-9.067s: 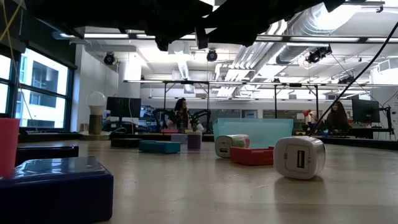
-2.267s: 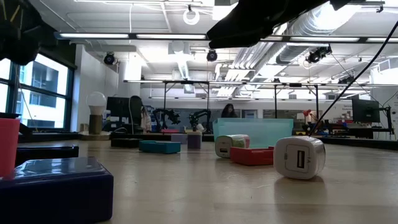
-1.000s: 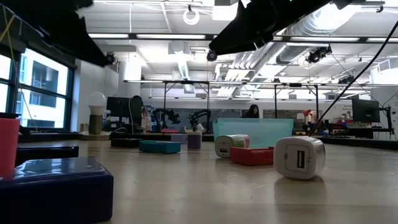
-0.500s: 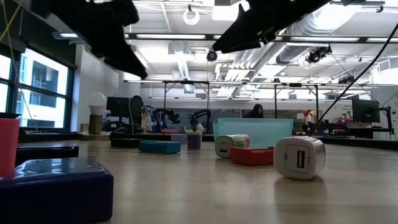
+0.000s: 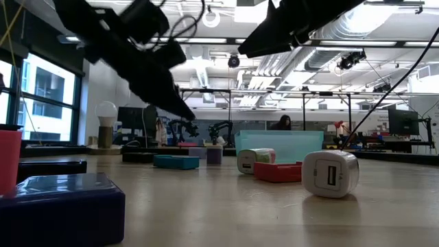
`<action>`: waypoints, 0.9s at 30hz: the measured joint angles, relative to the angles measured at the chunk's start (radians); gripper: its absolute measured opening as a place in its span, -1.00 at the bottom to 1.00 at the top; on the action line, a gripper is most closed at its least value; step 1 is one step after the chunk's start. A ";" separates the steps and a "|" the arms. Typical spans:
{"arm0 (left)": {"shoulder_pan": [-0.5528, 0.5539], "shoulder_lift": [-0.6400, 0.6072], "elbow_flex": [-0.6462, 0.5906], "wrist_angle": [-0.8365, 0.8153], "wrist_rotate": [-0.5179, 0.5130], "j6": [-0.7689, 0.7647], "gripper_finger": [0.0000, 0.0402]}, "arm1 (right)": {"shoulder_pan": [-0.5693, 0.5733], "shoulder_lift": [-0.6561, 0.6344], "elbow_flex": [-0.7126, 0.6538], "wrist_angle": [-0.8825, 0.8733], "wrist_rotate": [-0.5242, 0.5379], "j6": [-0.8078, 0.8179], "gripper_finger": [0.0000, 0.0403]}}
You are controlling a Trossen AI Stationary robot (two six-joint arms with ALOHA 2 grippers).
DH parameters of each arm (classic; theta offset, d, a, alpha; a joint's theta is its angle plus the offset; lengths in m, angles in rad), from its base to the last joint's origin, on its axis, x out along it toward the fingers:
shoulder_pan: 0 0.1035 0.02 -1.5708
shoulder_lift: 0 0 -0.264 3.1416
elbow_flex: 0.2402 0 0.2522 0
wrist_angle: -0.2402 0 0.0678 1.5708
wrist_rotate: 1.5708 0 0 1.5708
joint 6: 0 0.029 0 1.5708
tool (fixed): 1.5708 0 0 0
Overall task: Pick & Place Office items
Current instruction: Put the purple white charger adapter into the green bin
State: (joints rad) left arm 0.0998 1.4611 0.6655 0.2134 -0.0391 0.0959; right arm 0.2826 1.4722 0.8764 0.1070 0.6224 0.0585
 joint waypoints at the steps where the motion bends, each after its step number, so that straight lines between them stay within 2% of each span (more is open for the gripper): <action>1: 0.009 0.026 0.000 0.026 0.011 0.018 0.13 | 0.004 -0.003 0.000 0.000 0.001 -0.003 0.49; 7: 0.061 0.163 0.000 0.186 0.098 0.064 0.13 | 0.011 -0.004 0.000 0.000 0.001 -0.005 0.49; 11: 0.091 0.204 0.000 0.232 0.106 0.064 0.13 | 0.010 -0.004 0.000 -0.009 0.004 -0.004 0.49; 17: 0.124 0.255 0.001 0.284 0.220 0.117 0.13 | 0.010 -0.004 0.000 -0.016 0.004 -0.003 0.49; 27: 0.128 0.300 0.000 0.380 0.227 0.169 0.13 | 0.010 -0.004 0.000 -0.015 0.003 -0.003 0.49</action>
State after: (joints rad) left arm 0.2283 1.7607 0.6655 0.5933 0.1877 0.2652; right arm 0.2928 1.4677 0.8764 0.0922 0.6258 0.0555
